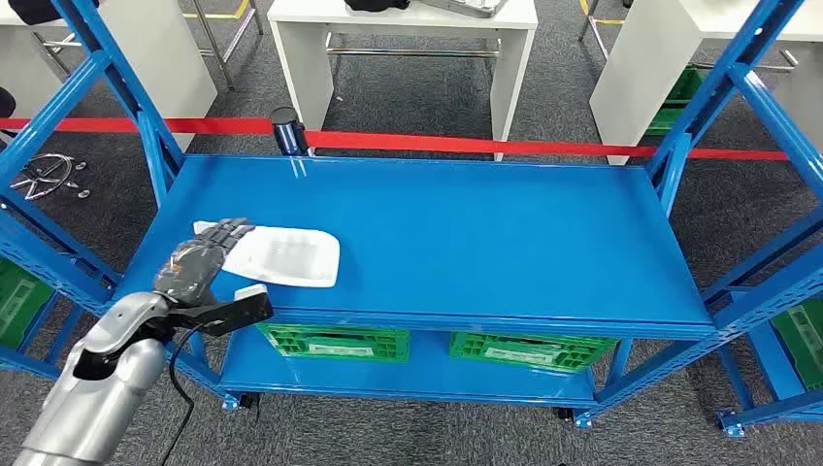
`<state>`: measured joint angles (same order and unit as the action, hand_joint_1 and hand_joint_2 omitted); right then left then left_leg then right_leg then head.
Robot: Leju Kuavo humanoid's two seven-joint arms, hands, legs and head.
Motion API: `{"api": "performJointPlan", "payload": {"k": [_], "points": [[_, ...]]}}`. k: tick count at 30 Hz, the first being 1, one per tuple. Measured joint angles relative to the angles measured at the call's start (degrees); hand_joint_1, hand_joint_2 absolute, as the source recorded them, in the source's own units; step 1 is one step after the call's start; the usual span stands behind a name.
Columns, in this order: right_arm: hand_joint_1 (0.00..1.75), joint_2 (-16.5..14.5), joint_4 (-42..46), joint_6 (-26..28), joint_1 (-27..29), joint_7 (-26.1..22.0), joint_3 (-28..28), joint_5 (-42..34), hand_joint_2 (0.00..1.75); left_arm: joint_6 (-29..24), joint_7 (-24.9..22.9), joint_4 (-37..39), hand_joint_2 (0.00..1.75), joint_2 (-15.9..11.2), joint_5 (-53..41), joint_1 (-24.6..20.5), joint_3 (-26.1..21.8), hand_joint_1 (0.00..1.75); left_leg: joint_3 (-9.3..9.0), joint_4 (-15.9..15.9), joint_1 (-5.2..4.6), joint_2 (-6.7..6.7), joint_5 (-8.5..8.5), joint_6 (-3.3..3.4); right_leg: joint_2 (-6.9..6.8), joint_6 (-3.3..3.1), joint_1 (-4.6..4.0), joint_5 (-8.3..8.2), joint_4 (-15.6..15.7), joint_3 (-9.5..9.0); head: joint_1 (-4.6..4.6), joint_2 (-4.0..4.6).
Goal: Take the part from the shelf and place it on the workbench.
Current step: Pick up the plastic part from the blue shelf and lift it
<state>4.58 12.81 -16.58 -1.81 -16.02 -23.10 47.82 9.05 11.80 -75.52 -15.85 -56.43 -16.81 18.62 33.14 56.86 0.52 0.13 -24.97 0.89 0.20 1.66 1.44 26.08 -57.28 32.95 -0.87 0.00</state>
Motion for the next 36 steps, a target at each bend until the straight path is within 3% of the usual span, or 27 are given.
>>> {"api": "performJointPlan", "payload": {"k": [2, 5, 6, 7, 8, 10, 12, 15, 17, 20, 22, 23, 26, 28, 31, 33, 36], "points": [[0.0, 0.0, 0.0, 0.0, 0.0, 0.0, 0.0, 0.0, 0.0, 0.0, 0.0, 1.3, 1.75, 0.1, -0.1, -1.1, 0.7, 0.0, -0.05, -0.2, 0.0, -0.02, 0.15, 0.41, -0.01, -0.3, -0.02, 1.19, -2.4, 1.31, 0.05, 0.0], [0.0, 0.2, -0.1, 0.0, 0.1, 0.0, 0.1, 0.0, 0.0, 0.1, 0.0, 5.0, 1.75, 0.5, -0.6, -3.1, 2.7, 0.0, -0.03, -0.4, -0.43, -0.04, 0.24, 1.13, -0.03, -1.06, -0.1, 5.38, -13.6, 7.09, 0.15, 0.0], [0.0, 0.3, -0.2, 0.0, 0.2, 0.0, 0.1, 0.0, 0.0, 0.1, 0.0, 6.2, 1.75, 0.6, -0.8, -3.4, 3.3, 0.0, -0.03, -0.4, -0.63, -0.05, 0.21, 1.21, -0.03, -1.03, -0.12, 6.02, -16.3, 8.6, 0.15, 0.0], [0.0, 0.3, -0.2, 0.0, 0.3, 0.0, 0.1, 0.0, 0.0, 0.1, 0.0, 7.3, 1.75, 0.7, -1.0, -3.7, 3.8, 0.0, -0.04, -0.4, -0.8, -0.04, 0.19, 1.24, -0.03, -0.81, -0.12, 5.76, -16.9, 9.06, 0.16, 0.0], [0.0, 0.4, -0.3, 0.0, 0.3, 0.0, 0.1, 0.0, 0.0, 0.1, 0.0, 8.2, 1.75, 0.8, -1.1, -4.0, 4.2, 0.0, -0.06, -0.3, -0.93, -0.01, 0.18, 1.25, -0.04, -0.47, -0.12, 4.64, -14.9, 8.29, 0.16, 0.0], [0.0, 0.6, -0.3, 0.0, 0.3, 0.0, 0.2, -0.1, 0.0, 0.0, -0.1, 9.6, 1.75, 0.9, -1.1, -4.9, 4.7, 0.0, -0.05, -0.2, -1.13, 0.08, 0.09, 1.14, -0.06, -0.07, -0.2, 1.4, -6.6, 4.49, 0.18, 0.0], [0.0, 0.7, -0.3, 0.1, 0.3, 0.0, 0.1, -0.2, 0.0, -0.3, -0.1, 10.8, 1.75, 0.9, -1.2, -5.8, 5.2, 0.0, 0.09, 0.1, -1.4, 0.17, -0.09, 0.82, -0.08, -0.47, -0.39, -0.58, -1.0, 1.77, 0.12, 0.0], [0.0, 0.7, -0.4, 0.1, 0.3, 0.1, 0.2, -0.3, 0.0, -0.9, -0.1, 12.5, 1.75, 0.9, -1.6, -6.6, 5.7, 0.0, 0.29, 0.3, -1.32, 0.18, -0.31, 0.14, -0.04, -1.26, -0.52, -1.07, -0.2, 1.27, 0.1, 0.0], [0.0, 0.6, -0.4, 0.1, 0.3, 0.1, 0.2, -0.4, 0.0, -1.2, -0.2, 13.4, 1.75, 0.9, -1.8, -7.2, 5.9, 0.0, 1.31, 2.4, -1.02, 0.14, -1.69, -0.61, 0.0, -1.75, -0.21, -1.14, 0.0, 1.05, -0.03, 0.0], [0.0, 0.6, -0.4, 0.1, 0.3, 0.1, 0.2, -0.4, 0.0, -1.7, -0.3, 14.9, 1.75, 0.9, -2.2, -7.9, 6.2, 0.0, 6.44, 13.1, -0.34, 0.1, -6.53, -1.72, 0.02, -2.1, -0.08, -1.05, 0.0, 0.88, -0.23, 0.0], [0.0, 0.5, -0.4, 0.0, 0.3, 0.1, 0.4, -0.4, 0.0, -1.9, -0.4, 15.9, 1.75, 0.9, -2.6, -8.0, 6.5, 0.0, 8.87, 17.4, 0.03, 0.06, -7.3, -2.05, 0.03, -2.11, -0.07, -1.03, 0.0, 0.84, -0.23, 0.0], [0.0, 0.5, -0.4, 0.0, 0.3, 0.1, 0.4, -0.4, 0.0, -2.1, -0.5, 16.2, 1.75, 0.9, -2.7, -8.0, 6.6, 0.0, 8.39, 16.1, 0.15, 0.03, -6.02, -2.06, 0.06, -2.1, -0.06, -1.02, 0.0, 0.78, -0.23, 0.0], [0.0, 0.4, -0.4, 0.0, 0.2, 0.1, 0.5, -0.4, 0.0, -2.5, -0.6, 16.8, 1.75, 0.8, -3.1, -8.6, 6.8, 0.0, 2.69, 4.3, 0.14, -0.02, -0.67, -1.62, 0.13, -1.96, -0.23, -0.98, 0.0, 0.63, -0.21, 0.0], [0.0, 0.3, -0.4, 0.0, 0.2, 0.1, 0.5, -0.4, 0.0, -2.6, -0.7, 17.1, 1.75, 0.8, -3.3, -9.0, 6.9, 0.0, 0.75, 0.6, -0.17, 0.0, 0.05, -1.14, 0.13, -1.53, -0.42, -1.0, 0.0, 0.82, -0.19, 0.0], [0.0, 0.3, -0.4, -0.1, 0.1, 0.1, 0.6, -0.4, 0.0, -2.9, -0.7, 17.7, 1.75, 0.9, -3.7, -9.2, 7.0, 0.0, 0.41, -0.1, -0.28, 0.01, 0.34, -0.04, 0.1, -0.61, -0.35, -0.89, -0.2, 1.12, -0.15, 0.0], [0.0, 0.2, -0.4, -0.1, 0.1, 0.1, 0.7, -0.5, 0.0, -3.1, -0.7, 18.0, 1.75, 1.0, -4.0, -9.4, 7.1, 0.0, 0.1, -0.7, -0.11, -0.05, 0.77, 0.75, 0.07, -0.72, -0.34, 0.96, -3.8, 2.84, -0.03, 0.0], [0.0, 0.2, -0.4, -0.1, 0.2, 0.1, 0.8, -0.6, 0.0, -3.2, -0.7, 18.6, 1.75, 1.3, -4.1, -9.6, 7.3, 0.0, 0.2, -0.8, -0.35, -0.05, 0.85, 1.14, 0.07, -1.14, -0.31, 5.33, -15.1, 8.22, 0.04, 0.0]]}}
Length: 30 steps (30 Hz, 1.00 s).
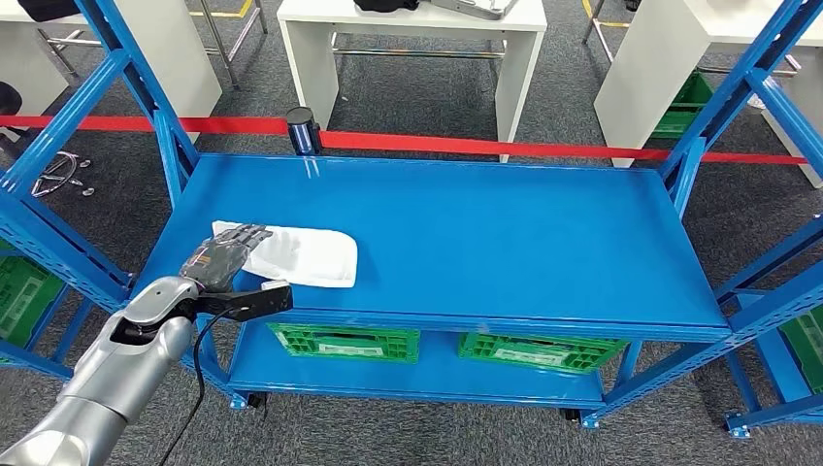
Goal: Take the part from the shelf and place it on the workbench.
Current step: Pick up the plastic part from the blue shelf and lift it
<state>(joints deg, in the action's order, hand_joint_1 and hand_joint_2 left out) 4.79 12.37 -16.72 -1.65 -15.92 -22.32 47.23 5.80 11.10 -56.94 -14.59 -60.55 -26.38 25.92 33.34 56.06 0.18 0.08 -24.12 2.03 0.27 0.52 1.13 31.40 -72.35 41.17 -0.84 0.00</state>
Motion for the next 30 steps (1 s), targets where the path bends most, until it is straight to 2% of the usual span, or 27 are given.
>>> {"api": "performJointPlan", "payload": {"k": [1, 2, 3, 4, 5, 6, 7, 9, 11, 13, 15, 16, 17, 18, 20, 21, 22, 25, 27, 28, 30], "points": [[0.0, 0.0, 0.0, 0.0, 0.0, 0.0, 0.0, 0.0, 0.0, -0.1, 0.0, 0.2, 1.75, 0.1, 0.0, 0.0, 0.0, 0.0, 0.0, 0.0, -0.06, 0.02, 0.0, 0.02, 0.0, 0.24, 0.03, 0.36, -1.7, 0.82, 0.01, 0.0], [0.0, 0.0, 0.0, 0.0, 0.1, 0.0, 0.0, 0.0, 0.0, -0.1, 0.0, 0.3, 1.75, 0.2, -0.1, -0.1, 0.1, 0.0, -0.03, 0.0, -0.07, 0.05, -0.02, 0.0, -0.02, 0.66, 0.08, -0.2, -1.0, 0.48, 0.01, 0.0], [0.0, 0.0, 0.0, 0.0, 0.1, 0.0, 0.1, -0.1, 0.0, -0.2, 0.0, 0.5, 1.75, 0.3, -0.1, -0.2, 0.1, 0.0, -0.06, 0.1, -0.06, 0.09, -0.06, -0.07, -0.05, 1.16, 0.15, -1.49, 2.0, -1.05, 0.01, 0.0], [0.0, 0.0, 0.0, 0.0, 0.1, 0.0, 0.1, -0.1, 0.0, -0.2, 0.0, 0.6, 1.75, 0.4, -0.2, -0.3, 0.1, 0.0, -0.06, 0.3, -0.06, 0.13, -0.14, -0.2, -0.12, 1.62, 0.25, -3.03, 6.4, -3.26, 0.02, 0.0], [0.0, 0.0, 0.0, 0.0, 0.1, 0.0, 0.1, -0.2, 0.0, -0.2, 0.0, 0.8, 1.75, 0.4, -0.3, -0.4, 0.1, 0.0, 0.03, 0.5, -0.19, 0.18, -0.3, -0.45, -0.16, 1.75, 0.24, -4.32, 10.3, -5.31, 0.03, 0.0], [0.0, 0.0, 0.0, 0.0, 0.0, 0.0, 0.1, -0.2, 0.0, -0.3, 0.0, 0.9, 1.75, 0.5, -0.5, -0.5, 0.2, 0.0, 0.13, 0.8, -0.31, 0.21, -0.46, -0.72, -0.19, 1.57, 0.24, -5.2, 13.1, -6.74, -0.01, 0.0], [0.0, 0.0, 0.0, 0.0, 0.0, 0.0, 0.1, -0.3, 0.0, -0.4, 0.1, 1.1, 1.75, 0.6, -0.7, -0.6, 0.2, 0.0, 0.24, 1.0, -0.41, 0.22, -0.57, -1.01, -0.2, 1.19, 0.15, -5.59, 14.4, -7.41, -0.03, 0.0], [0.0, 0.0, 0.0, 0.0, 0.0, 0.0, 0.2, -0.3, 0.0, -0.5, 0.2, 1.3, 1.75, 0.7, -1.0, -0.8, 0.4, 0.0, 0.33, 1.1, -0.34, 0.21, -0.61, -1.52, -0.14, 0.27, 0.04, -5.8, 14.6, -7.43, -0.08, 0.0], [0.0, -0.1, 0.0, 0.0, 0.0, 0.0, 0.2, -0.3, 0.0, -0.7, 0.2, 1.5, 1.75, 0.8, -1.2, -1.0, 0.7, 0.0, 0.86, 2.1, -0.08, 0.16, -1.4, -2.11, -0.11, -0.32, 0.18, -5.94, 14.7, -7.55, -0.14, 0.0], [0.0, -0.1, 0.0, 0.0, -0.1, 0.0, 0.3, -0.3, 0.0, -0.8, 0.2, 1.9, 1.75, 1.0, -1.3, -1.5, 1.0, 0.87, 3.23, 7.1, 0.12, 0.08, -4.21, -2.71, -0.09, -0.69, 0.31, -5.98, 14.8, -7.64, -0.28, 0.0], [0.0, -0.2, 0.0, 0.0, -0.1, 0.0, 0.5, -0.3, 0.0, -0.9, 0.4, 2.5, 1.75, 1.2, -1.5, -1.7, 1.3, 1.75, 7.09, 15.2, 0.28, 0.05, -7.49, -3.07, -0.09, -0.82, 0.24, -5.95, 14.7, -7.61, -0.34, 0.0], [0.0, -0.2, 0.0, -0.1, -0.1, 0.0, 0.7, -0.3, 0.0, -0.8, 0.6, 2.8, 1.75, 1.3, -1.6, -1.7, 1.5, 1.75, 8.48, 17.8, 0.34, 0.05, -8.08, -3.1, -0.08, -0.83, 0.19, -5.93, 14.7, -7.61, -0.34, 0.0], [0.0, -0.2, 0.0, -0.1, -0.1, 0.0, 0.7, -0.3, 0.0, -0.7, 0.8, 3.2, 1.75, 1.4, -1.7, -1.7, 1.7, 1.75, 8.82, 18.2, 0.37, 0.05, -7.55, -3.03, -0.05, -0.83, 0.15, -5.92, 14.7, -7.64, -0.34, 0.0], [0.0, -0.2, 0.0, -0.1, -0.1, 0.0, 0.8, -0.3, 0.0, -0.6, 1.0, 3.5, 1.75, 1.6, -1.7, -1.8, 1.8, 1.75, 7.99, 16.2, 0.38, 0.05, -6.03, -2.84, 0.0, -0.83, 0.11, -5.92, 14.7, -7.7, -0.34, 0.0], [0.0, -0.3, 0.0, -0.2, -0.2, 0.0, 0.8, -0.2, 0.0, -0.5, 1.3, 3.8, 1.75, 1.7, -1.8, -2.3, 2.2, 1.75, 4.12, 8.1, 0.18, 0.05, -2.25, -2.07, 0.09, -0.79, -0.03, -5.9, 14.7, -7.81, -0.32, 0.0], [0.0, -0.4, 0.0, -0.2, -0.3, 0.0, 0.9, -0.2, 0.0, -0.5, 1.5, 4.0, 1.75, 1.8, -1.8, -2.6, 2.3, 1.75, 2.43, 4.7, 0.02, 0.02, -1.15, -1.69, 0.11, -0.7, -0.17, -5.89, 14.7, -7.75, -0.31, 0.0], [0.0, -0.5, 0.0, -0.2, -0.4, -0.1, 1.0, -0.2, 0.0, -0.5, 1.7, 4.2, 1.75, 1.8, -1.8, -2.8, 2.5, 1.75, 1.39, 2.5, -0.19, -0.01, -0.71, -1.39, 0.11, -0.58, -0.26, -5.9, 14.7, -7.64, -0.3, 0.0], [0.0, -0.7, 0.0, -0.2, -0.5, -0.1, 1.1, -0.1, 0.0, -0.5, 2.0, 4.7, 1.75, 1.9, -1.7, -3.0, 2.7, 1.75, 0.74, 1.1, -0.35, -0.07, -0.58, -0.87, 0.06, 0.14, -0.27, -5.95, 14.9, -7.37, -0.31, -0.01], [0.0, -0.7, 0.0, -0.2, -0.5, -0.1, 1.2, -0.1, 0.0, -0.6, 2.2, 4.8, 1.75, 2.0, -1.6, -3.1, 2.8, 1.75, 0.2, 0.3, -0.11, -0.1, -0.08, -0.31, 0.0, 0.34, -0.28, -4.91, 13.1, -6.55, -0.22, -0.01], [0.0, -0.7, 0.0, -0.2, -0.5, -0.1, 1.2, -0.2, 0.0, -0.6, 2.3, 4.8, 1.75, 2.1, -1.5, -3.2, 2.8, 1.75, 0.0, 0.0, -0.01, -0.11, 0.11, -0.09, -0.03, 0.2, -0.27, -3.64, 10.5, -5.3, -0.14, -0.01], [0.0, -0.7, 0.0, -0.2, -0.5, -0.1, 1.2, -0.2, 0.0, -0.7, 2.4, 4.9, 1.75, 2.3, -1.4, -3.4, 2.9, 1.75, -0.02, -0.1, -0.15, -0.09, 0.13, 0.09, -0.04, -0.05, -0.24, -0.5, 2.6, -1.59, -0.03, 0.0]]}}
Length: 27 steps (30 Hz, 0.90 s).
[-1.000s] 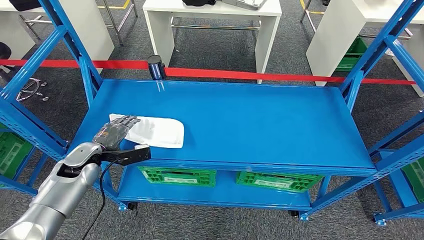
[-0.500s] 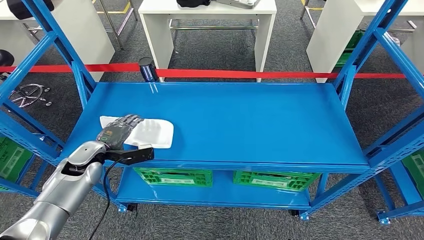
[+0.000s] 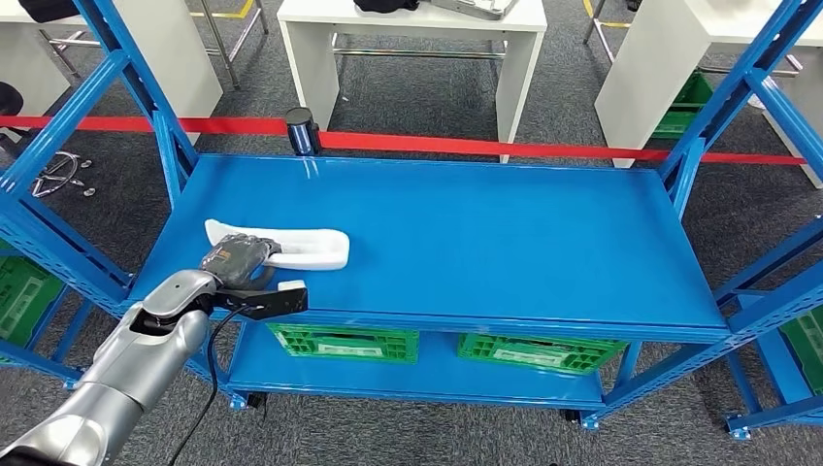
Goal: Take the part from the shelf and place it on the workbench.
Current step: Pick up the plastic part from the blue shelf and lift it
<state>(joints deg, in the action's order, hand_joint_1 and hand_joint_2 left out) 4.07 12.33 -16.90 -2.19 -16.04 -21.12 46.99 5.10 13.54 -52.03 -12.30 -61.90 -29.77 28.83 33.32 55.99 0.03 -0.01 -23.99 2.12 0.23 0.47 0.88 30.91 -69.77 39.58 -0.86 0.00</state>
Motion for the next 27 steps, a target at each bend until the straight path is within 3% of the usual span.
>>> {"api": "performJointPlan", "payload": {"k": [1, 2, 3, 5, 6, 8, 12, 13, 15, 17, 18, 19, 21, 22, 23, 27], "points": [[0.0, 0.0, 0.0, 0.0, 0.0, 0.0, 0.0, 0.0, 0.0, 0.0, 0.0, 0.1, 1.75, 0.1, 0.0, 0.0, 0.1, 1.75, 0.0, 0.0, -0.04, 0.0, -0.02, 0.03, 0.0, 0.11, 0.02, 1.0, -3.2, 1.59, 0.02, 0.0], [0.0, 0.0, 0.0, 0.0, 0.1, 0.0, 0.0, 0.0, 0.0, -0.1, 0.0, 0.2, 1.75, 0.1, 0.1, 0.0, 0.1, 1.75, 0.0, 0.0, -0.05, 0.0, -0.04, 0.03, -0.01, 0.44, 0.07, 1.18, -4.5, 2.23, 0.03, 0.0], [0.0, 0.0, 0.0, 0.0, 0.1, 0.0, 0.0, 0.0, 0.0, -0.1, 0.1, 0.3, 1.75, 0.2, 0.1, 0.0, 0.2, 1.75, -0.01, 0.1, -0.03, 0.01, -0.06, 0.0, -0.02, 0.93, 0.16, 0.47, -3.3, 1.71, 0.03, 0.0], [0.0, 0.0, 0.0, 0.1, 0.0, 0.0, 0.1, 0.0, 0.0, -0.3, 0.1, 0.4, 1.75, 0.3, 0.1, -0.1, 0.4, 1.75, 0.01, 0.5, 0.03, 0.04, -0.24, -0.3, -0.13, 1.95, 0.49, -2.51, 4.6, -2.21, 0.06, 0.0], [0.0, 0.0, 0.0, 0.1, -0.1, 0.0, 0.1, 0.0, 0.0, -0.4, 0.2, 0.4, 1.75, 0.2, 0.2, -0.1, 0.4, 1.75, 0.11, 0.8, -0.08, 0.06, -0.44, -0.59, -0.16, 2.04, 0.56, -3.77, 8.4, -4.18, 0.07, 0.0], [0.0, 0.0, 0.0, 0.2, -0.2, 0.0, 0.1, -0.1, 0.0, -0.7, 0.6, 0.6, 1.75, 0.1, 0.4, -0.2, 0.4, 1.75, 0.29, 1.2, -0.31, 0.09, -0.71, -1.19, -0.2, 1.31, 0.48, -4.86, 11.9, -6.07, 0.02, 0.0], [0.0, -0.2, 0.0, 0.2, -0.2, 0.0, 0.3, -0.3, 0.0, -2.1, 1.4, 1.2, 1.75, -0.1, 0.8, -0.4, 0.3, 1.75, 1.04, 2.6, 0.04, 0.1, -1.9, -2.15, -0.17, -0.28, 0.56, -5.18, 11.9, -6.2, -0.09, 0.0], [0.0, -0.2, 0.0, 0.2, -0.3, 0.0, 0.3, -0.4, 0.0, -2.4, 1.4, 1.3, 1.75, -0.2, 0.8, -0.4, 0.3, 1.75, 2.07, 4.8, 0.15, 0.1, -3.24, -2.46, -0.18, -0.52, 0.68, -5.21, 12.0, -6.24, -0.15, 0.0], [0.0, -0.2, 0.0, 0.3, -0.2, 0.0, 0.3, -0.5, 0.0, -2.6, 1.5, 1.5, 1.75, -0.2, 0.8, -0.4, 0.3, 1.75, 5.66, 12.5, 0.34, 0.08, -6.86, -3.0, -0.19, -0.77, 0.6, -5.18, 12.0, -6.21, -0.28, 0.0], [0.0, -0.2, 0.0, 0.3, -0.2, 0.0, 0.3, -0.6, 0.0, -2.7, 1.5, 1.7, 1.75, -0.2, 0.8, -0.2, 0.3, 1.75, 8.62, 18.4, 0.49, 0.08, -8.56, -3.16, -0.18, -0.79, 0.48, -5.16, 12.0, -6.2, -0.28, 0.0], [0.0, -0.2, 0.0, 0.3, -0.2, 0.0, 0.4, -0.6, 0.0, -2.7, 1.5, 1.7, 1.75, -0.2, 0.8, -0.1, 0.3, 1.75, 8.64, 18.3, 0.52, 0.08, -7.81, -3.08, -0.17, -0.79, 0.42, -5.15, 12.0, -6.24, -0.28, 0.0], [0.0, -0.2, 0.0, 0.3, -0.2, 0.0, 0.4, -0.6, 0.0, -2.7, 1.5, 1.8, 1.75, -0.2, 0.8, -0.1, 0.3, 1.75, 7.54, 15.9, 0.52, 0.09, -6.15, -2.87, -0.16, -0.78, 0.36, -5.15, 12.0, -6.32, -0.28, 0.0], [0.0, -0.3, 0.0, 0.3, -0.2, -0.1, 0.4, -0.8, 0.0, -3.3, 2.1, 1.6, 1.75, -0.2, 1.8, -0.2, 0.1, 1.75, 3.43, 7.7, 0.27, 0.09, -2.46, -2.03, -0.14, -0.73, 0.18, -5.12, 11.9, -6.46, -0.26, 0.0], [0.0, -0.4, 0.0, 0.4, -0.2, -0.2, 0.4, -0.9, 0.0, -3.8, 2.7, 1.0, 1.75, -0.2, 3.2, 0.0, -0.3, 1.75, 1.72, 4.4, 0.08, 0.04, -1.48, -1.64, -0.15, -0.63, 0.08, -5.1, 11.9, -6.41, -0.26, 0.0], [0.0, -0.5, 0.0, 0.5, -0.2, -0.3, 0.4, -1.1, 0.0, -4.3, 3.4, 0.1, 1.75, -0.1, 4.7, 0.4, -1.0, 1.75, 0.68, 2.4, -0.13, 0.0, -1.12, -1.34, -0.17, -0.5, 0.01, -5.11, 11.9, -6.29, -0.25, 0.0], [0.0, -0.6, 0.0, 0.8, 0.0, -0.7, 0.4, -1.6, 0.0, -2.6, 6.9, -6.5, 1.75, 0.7, 15.4, 3.5, -4.7, 1.75, 0.08, 0.8, -0.22, -0.22, -0.7, -0.71, -0.21, 0.31, 0.11, -4.7, 11.2, -5.49, -0.22, 0.0]]}}
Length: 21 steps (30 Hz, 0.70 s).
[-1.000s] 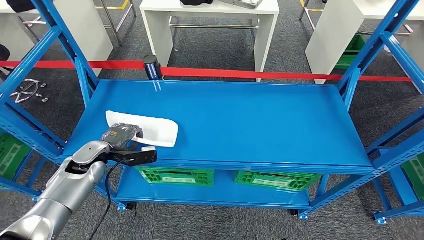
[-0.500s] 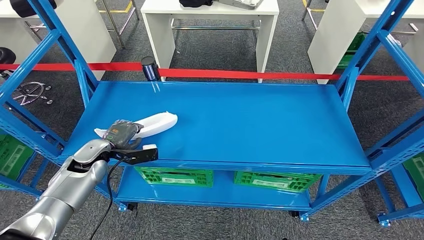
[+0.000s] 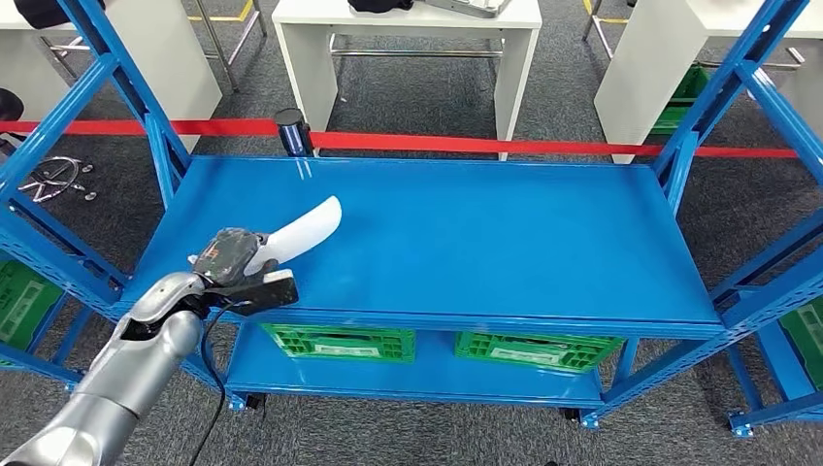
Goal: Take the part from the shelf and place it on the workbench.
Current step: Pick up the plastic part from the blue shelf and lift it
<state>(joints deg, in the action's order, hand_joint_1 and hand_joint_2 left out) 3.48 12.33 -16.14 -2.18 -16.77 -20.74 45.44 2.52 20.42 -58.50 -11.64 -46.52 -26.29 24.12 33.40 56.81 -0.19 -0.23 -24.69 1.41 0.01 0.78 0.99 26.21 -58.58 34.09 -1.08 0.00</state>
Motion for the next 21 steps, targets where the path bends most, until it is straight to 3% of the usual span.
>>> {"api": "performJointPlan", "payload": {"k": [2, 4, 5, 6, 7, 9, 11, 14, 16, 19, 20, 21], "points": [[0.0, 0.0, 0.0, 0.3, 0.1, 0.0, 0.0, -0.4, 0.0, 4.6, 3.4, -5.3, 1.75, 1.6, 13.5, 2.1, -3.0, 1.75, -0.17, -0.6, 0.21, -0.09, 0.4, 0.49, 0.01, -0.25, 0.02, 2.45, -4.8, 2.4, 0.09, 0.0], [0.0, 0.0, 0.0, 0.5, 0.2, 0.1, 0.0, -0.8, 0.0, 11.7, 5.6, -11.4, 1.75, 3.9, 29.7, 4.5, -5.8, 1.75, -0.06, -0.6, 0.1, -0.03, 0.4, 0.75, 0.02, -0.52, 0.02, 5.52, -12.7, 6.17, 0.14, 0.0], [0.0, 0.0, 0.0, 0.7, 0.2, 0.1, 0.0, -1.1, 0.0, 15.4, 6.0, -14.8, 1.75, 5.1, 37.3, 5.7, -6.6, 1.75, -0.04, -0.6, 0.06, 0.01, 0.36, 0.77, 0.02, -0.36, 0.05, 6.22, -15.4, 7.51, 0.14, 0.0], [0.0, -0.1, 0.0, 0.8, 0.3, 0.2, 0.0, -1.4, 0.0, 18.4, 6.2, -18.3, 1.75, 6.1, 43.1, 6.7, -6.9, 1.75, -0.06, -0.5, 0.05, 0.07, 0.31, 0.79, 0.01, 0.04, 0.1, 6.03, -15.9, 7.84, 0.16, 0.0], [0.0, -0.2, 0.0, 0.9, 0.4, 0.2, 0.0, -1.6, 0.0, 20.6, 6.1, -22.0, 1.75, 7.0, 47.8, 7.4, -6.8, 1.75, -0.11, -0.5, 0.07, 0.16, 0.24, 0.74, -0.01, 0.59, 0.19, 4.96, -14.0, 7.0, 0.17, 0.0], [0.0, -0.4, 0.0, 1.0, 0.5, 0.2, 0.0, -1.7, 0.0, 23.3, 6.1, -29.0, 1.75, 8.4, 53.8, 8.2, -5.9, 1.75, -0.11, -0.1, 0.04, 0.3, -0.07, 0.39, -0.08, 1.54, 0.38, 1.78, -5.8, 3.23, 0.26, 0.0], [0.0, -0.6, 0.0, 1.0, 0.5, 0.2, 0.0, -1.6, 0.0, 25.4, 6.5, -34.5, 1.75, 9.0, 57.4, 8.5, -4.8, 1.75, 0.1, 0.5, -0.17, 0.33, -0.55, -0.15, -0.07, 1.28, 0.36, -0.13, -0.3, 0.55, 0.22, 0.0], [0.0, -1.0, 0.0, 1.0, 0.6, 0.5, 0.0, -1.5, 0.0, 28.1, 7.7, -41.0, 1.75, 9.2, 59.6, 8.7, -3.2, 1.75, 0.28, 0.9, -0.1, 0.3, -0.91, -0.67, 0.01, 0.02, 0.12, -0.4, 0.4, 0.07, 0.09, 0.0], [0.0, -1.2, 0.0, 1.1, 0.7, 0.7, 0.0, -1.5, 0.0, 29.9, 8.5, -44.2, 1.75, 9.3, 61.5, 8.7, -2.3, 1.75, 1.0, 2.7, 0.14, 0.29, -2.28, -1.2, 0.03, -0.62, 0.31, -0.5, 0.5, -0.16, 0.0, 0.0], [0.0, -1.3, 0.0, 1.5, 0.7, 0.8, 0.0, -1.6, 0.0, 33.0, 8.6, -47.2, 1.75, 9.2, 66.5, 8.4, -0.5, 1.75, 5.43, 12.9, 0.44, 0.29, -7.84, -2.0, 0.0, -1.14, 0.33, -0.66, 0.5, -0.32, -0.21, 0.0], [0.0, -1.4, 0.0, 1.6, 0.8, 0.8, 0.0, -1.6, 0.0, 33.8, 8.5, -47.8, 1.75, 9.2, 67.6, 8.4, 0.3, 1.75, 6.9, 16.2, 0.48, 0.28, -9.18, -2.07, -0.01, -1.16, 0.27, -0.67, 0.5, -0.29, -0.2, 0.0], [0.0, -1.4, 0.0, 1.6, 0.8, 0.9, 0.0, -1.6, 0.0, 34.4, 8.3, -48.3, 1.75, 9.2, 68.2, 8.2, 1.1, 1.75, 7.5, 17.8, 0.47, 0.29, -9.47, -2.01, 0.0, -1.16, 0.18, -0.67, 0.5, -0.28, -0.21, 0.0]]}}
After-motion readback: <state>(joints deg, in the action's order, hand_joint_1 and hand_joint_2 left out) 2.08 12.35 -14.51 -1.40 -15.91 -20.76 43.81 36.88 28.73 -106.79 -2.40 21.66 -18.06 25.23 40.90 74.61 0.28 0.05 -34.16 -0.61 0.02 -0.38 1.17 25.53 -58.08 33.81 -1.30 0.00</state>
